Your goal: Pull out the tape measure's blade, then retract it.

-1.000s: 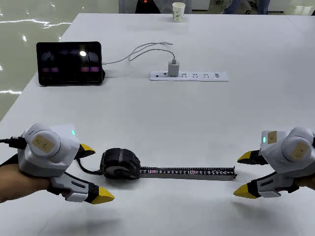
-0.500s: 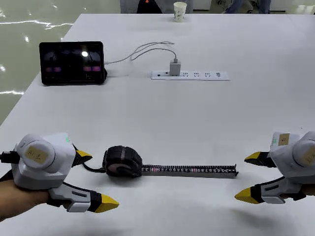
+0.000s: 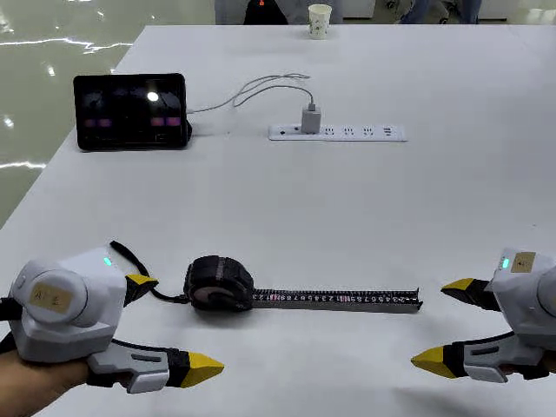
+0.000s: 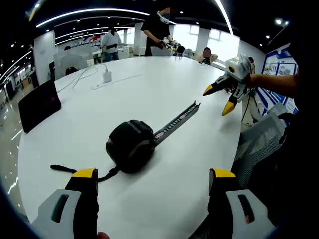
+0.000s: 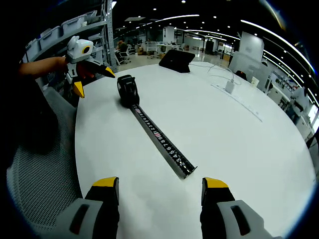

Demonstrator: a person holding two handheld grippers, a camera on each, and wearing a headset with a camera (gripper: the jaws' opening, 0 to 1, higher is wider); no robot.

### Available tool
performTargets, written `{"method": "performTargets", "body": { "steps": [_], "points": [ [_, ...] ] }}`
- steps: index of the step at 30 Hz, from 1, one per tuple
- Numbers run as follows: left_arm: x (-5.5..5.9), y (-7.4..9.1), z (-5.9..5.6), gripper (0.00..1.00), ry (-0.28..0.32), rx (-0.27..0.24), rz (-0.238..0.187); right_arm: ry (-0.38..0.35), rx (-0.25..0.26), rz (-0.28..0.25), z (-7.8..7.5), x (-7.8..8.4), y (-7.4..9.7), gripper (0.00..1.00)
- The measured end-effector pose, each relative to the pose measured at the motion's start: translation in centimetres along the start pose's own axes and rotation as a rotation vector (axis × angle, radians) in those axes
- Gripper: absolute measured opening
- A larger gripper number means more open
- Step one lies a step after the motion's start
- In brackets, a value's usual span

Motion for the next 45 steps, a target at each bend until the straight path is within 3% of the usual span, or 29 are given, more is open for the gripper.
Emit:
{"method": "performTargets", "body": {
  "steps": [13, 24, 29, 35, 45],
  "points": [
    [-0.2, 0.3, -1.8, 0.95, 0.044, -0.042, -0.075, -0.073, 0.035, -0.081, 2.1, 0.3, 0.3, 0.77],
    [-0.6, 0.6, -3.5, 0.99, 0.074, -0.083, -0.134, -0.146, 0.069, -0.170, 4.3, -0.6, 0.6, 0.88],
    [-0.8, 0.7, -4.3, 0.99, 0.086, -0.094, -0.145, -0.181, 0.092, -0.218, 5.2, -1.0, 0.7, 0.95],
    [-0.7, 0.7, -5.2, 0.99, 0.091, -0.105, -0.152, -0.207, 0.119, -0.235, 6.1, -1.2, 0.8, 0.99],
    [-0.5, 0.7, -6.4, 0.99, 0.107, -0.145, -0.164, -0.250, 0.146, -0.261, 7.1, -1.6, 1.0, 0.99]
  ]
}}
Point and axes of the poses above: the centre of the closed fingertips' face, and the gripper's own axes: y roughly backward along the fingers, z roughly to its left, x roughly out of its underside, the point moved 10 cm from there along y, roughly backward along the fingers, and after that the axes turned 2 degrees about -y, right-handed, at the moved point
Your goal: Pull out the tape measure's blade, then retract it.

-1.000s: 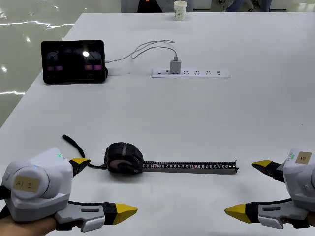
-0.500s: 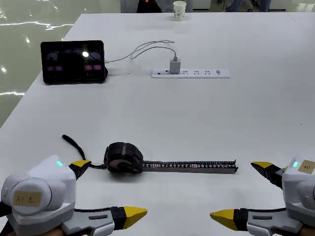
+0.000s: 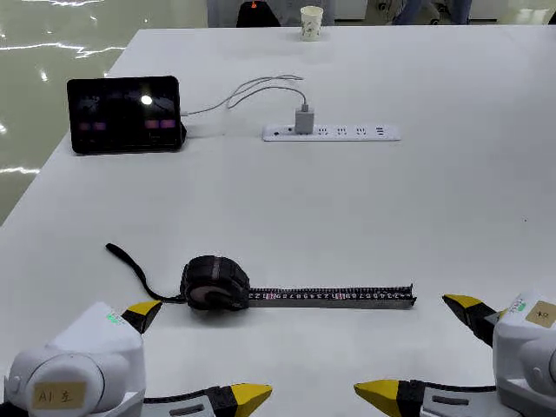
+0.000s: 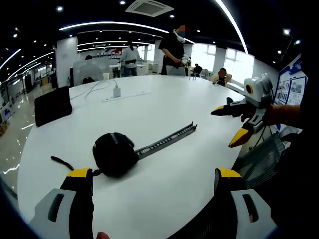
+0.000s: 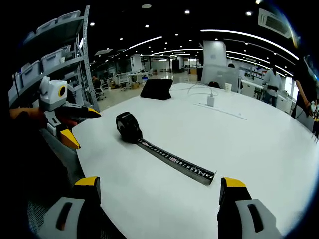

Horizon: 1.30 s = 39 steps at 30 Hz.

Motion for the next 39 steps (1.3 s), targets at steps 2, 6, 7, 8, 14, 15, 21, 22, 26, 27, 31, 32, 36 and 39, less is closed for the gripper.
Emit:
{"method": "performTargets", "body": {
  "steps": [2, 6, 7, 8, 14, 15, 21, 22, 26, 27, 31, 32, 36, 39],
  "points": [
    [0.0, 0.0, -0.1, 0.99, 0.006, -0.016, -0.004, -0.003, 0.010, 0.000, 0.2, 0.0, 0.1, 0.99],
    [-0.1, 0.1, -0.4, 0.99, 0.016, -0.025, -0.002, -0.032, 0.013, -0.009, 0.5, -0.1, 0.2, 0.99],
    [-0.1, 0.0, -0.4, 0.99, 0.017, -0.027, 0.000, -0.035, 0.016, -0.011, 0.5, -0.2, 0.2, 0.99],
    [-0.1, 0.0, -0.4, 0.99, 0.018, -0.028, 0.002, -0.036, 0.018, -0.014, 0.6, -0.2, 0.2, 0.99],
    [-0.2, 0.1, -0.6, 0.99, 0.028, -0.046, 0.000, -0.044, 0.029, -0.015, 1.0, -0.3, 0.4, 0.99],
    [-0.2, 0.2, -0.6, 0.99, 0.031, -0.050, -0.002, -0.046, 0.032, -0.015, 1.0, -0.3, 0.4, 0.99],
    [-0.3, 0.5, -0.8, 0.99, 0.042, -0.068, -0.009, -0.052, 0.037, -0.018, 1.4, -0.3, 0.5, 0.99],
    [-0.3, 0.5, -0.8, 0.99, 0.043, -0.070, -0.009, -0.053, 0.038, -0.018, 1.4, -0.3, 0.5, 0.99],
    [-0.5, 0.5, -0.7, 0.99, 0.047, -0.087, -0.014, -0.058, 0.040, -0.025, 1.5, -0.4, 0.6, 0.99],
    [-0.5, 0.5, -0.7, 0.99, 0.050, -0.087, -0.019, -0.057, 0.039, -0.025, 1.5, -0.4, 0.6, 0.99],
    [-0.7, 0.4, -0.9, 0.99, 0.047, -0.087, -0.025, -0.054, 0.039, -0.027, 1.5, -0.5, 0.7, 0.99],
    [-0.7, 0.4, -0.9, 0.99, 0.047, -0.087, -0.024, -0.055, 0.037, -0.029, 1.5, -0.5, 0.7, 0.99],
    [-0.7, 0.3, -1.0, 0.99, 0.048, -0.087, -0.026, -0.057, 0.039, -0.031, 1.5, -0.6, 0.7, 0.99],
    [-0.7, 0.3, -1.0, 0.99, 0.050, -0.090, -0.026, -0.056, 0.039, -0.030, 1.5, -0.5, 0.7, 0.99]
  ]
}}
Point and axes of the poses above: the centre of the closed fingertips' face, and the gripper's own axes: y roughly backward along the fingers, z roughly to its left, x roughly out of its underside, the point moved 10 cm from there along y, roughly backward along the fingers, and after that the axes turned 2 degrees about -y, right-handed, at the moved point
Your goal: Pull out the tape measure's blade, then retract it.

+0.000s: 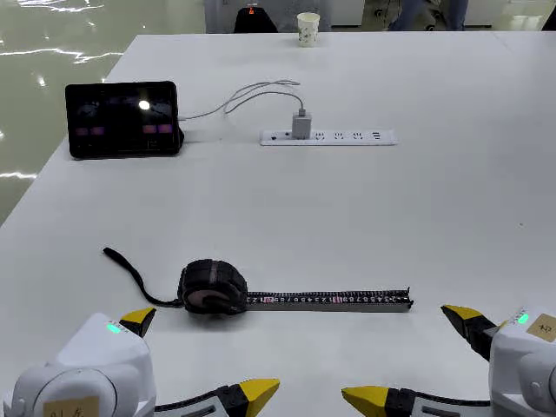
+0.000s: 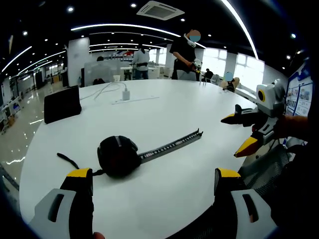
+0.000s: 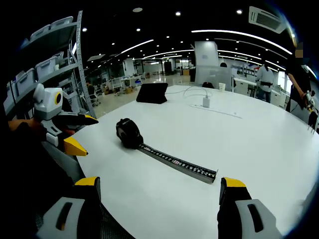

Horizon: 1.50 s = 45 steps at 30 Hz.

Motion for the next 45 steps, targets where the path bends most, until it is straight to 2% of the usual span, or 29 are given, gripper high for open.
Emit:
{"method": "performTargets", "body": {
  "steps": [14, 16, 29, 35, 45],
  "points": [
    [-0.3, -0.3, 0.0, 0.99, -0.007, -0.004, 0.016, 0.000, -0.009, 0.014, 0.0, 0.1, -0.1, 0.99],
    [-0.3, -0.3, 0.1, 0.99, -0.006, -0.008, 0.018, 0.015, -0.025, -0.003, 0.0, 0.2, -0.1, 0.99],
    [-0.6, -1.0, 0.1, 0.99, 0.022, -0.018, 0.000, 0.023, -0.056, 0.016, -0.4, 0.2, -0.3, 0.99],
    [-0.5, -1.6, 0.0, 0.99, 0.031, -0.014, 0.007, 0.049, -0.105, 0.037, -1.0, 0.3, -0.4, 0.99],
    [-0.6, -2.4, 0.5, 0.99, 0.034, -0.023, 0.011, 0.083, -0.139, 0.067, -2.6, 0.2, -0.8, 0.99]
  ]
}}
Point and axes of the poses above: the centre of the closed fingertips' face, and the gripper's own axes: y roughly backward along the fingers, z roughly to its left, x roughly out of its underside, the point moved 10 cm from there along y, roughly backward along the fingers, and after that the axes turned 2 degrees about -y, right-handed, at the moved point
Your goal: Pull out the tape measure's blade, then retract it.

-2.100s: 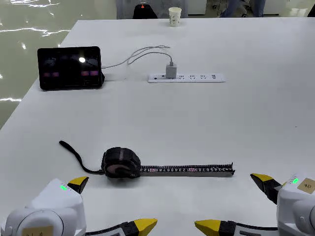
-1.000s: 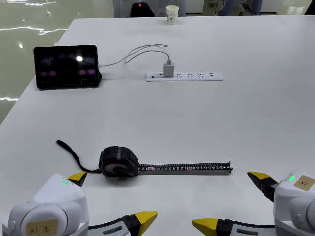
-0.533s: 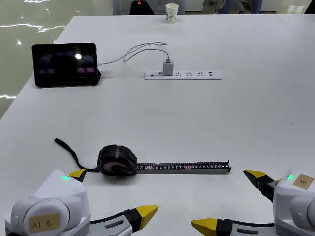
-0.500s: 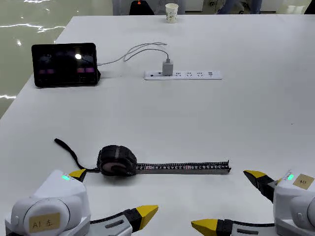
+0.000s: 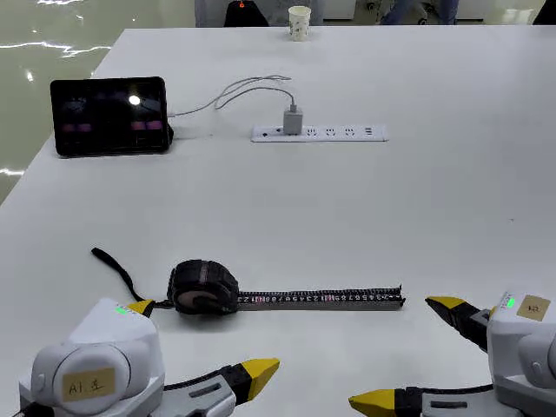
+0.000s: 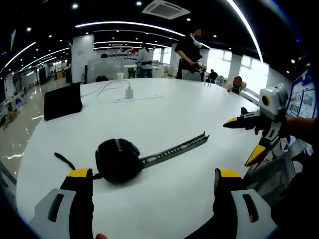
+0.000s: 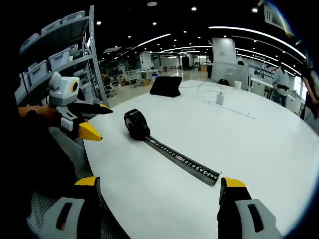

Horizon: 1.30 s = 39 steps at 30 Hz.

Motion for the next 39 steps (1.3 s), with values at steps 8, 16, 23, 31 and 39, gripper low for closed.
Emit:
{"method": "performTargets", "body": {
  "steps": [8, 16, 23, 31, 39],
  "points": [
    [-0.2, -0.8, 0.4, 0.99, 0.004, -0.016, 0.004, 0.044, -0.040, 0.020, -0.9, -0.1, -0.3, 0.98],
    [-0.4, -1.6, 1.1, 0.99, 0.011, -0.026, 0.003, 0.083, -0.084, 0.045, -1.9, -0.2, -0.7, 0.95],
    [-0.2, -2.3, 1.5, 0.99, 0.019, -0.034, 0.008, 0.116, -0.106, 0.077, -2.9, 0.0, -1.2, 0.92],
    [-0.2, -3.2, 1.8, 0.99, 0.024, -0.038, 0.011, 0.164, -0.135, 0.114, -4.1, 0.0, -1.6, 0.86],
    [-0.1, -3.9, 2.2, 0.99, 0.040, -0.048, 0.011, 0.205, -0.157, 0.147, -5.3, -0.3, -1.9, 0.77]
  ]
}}
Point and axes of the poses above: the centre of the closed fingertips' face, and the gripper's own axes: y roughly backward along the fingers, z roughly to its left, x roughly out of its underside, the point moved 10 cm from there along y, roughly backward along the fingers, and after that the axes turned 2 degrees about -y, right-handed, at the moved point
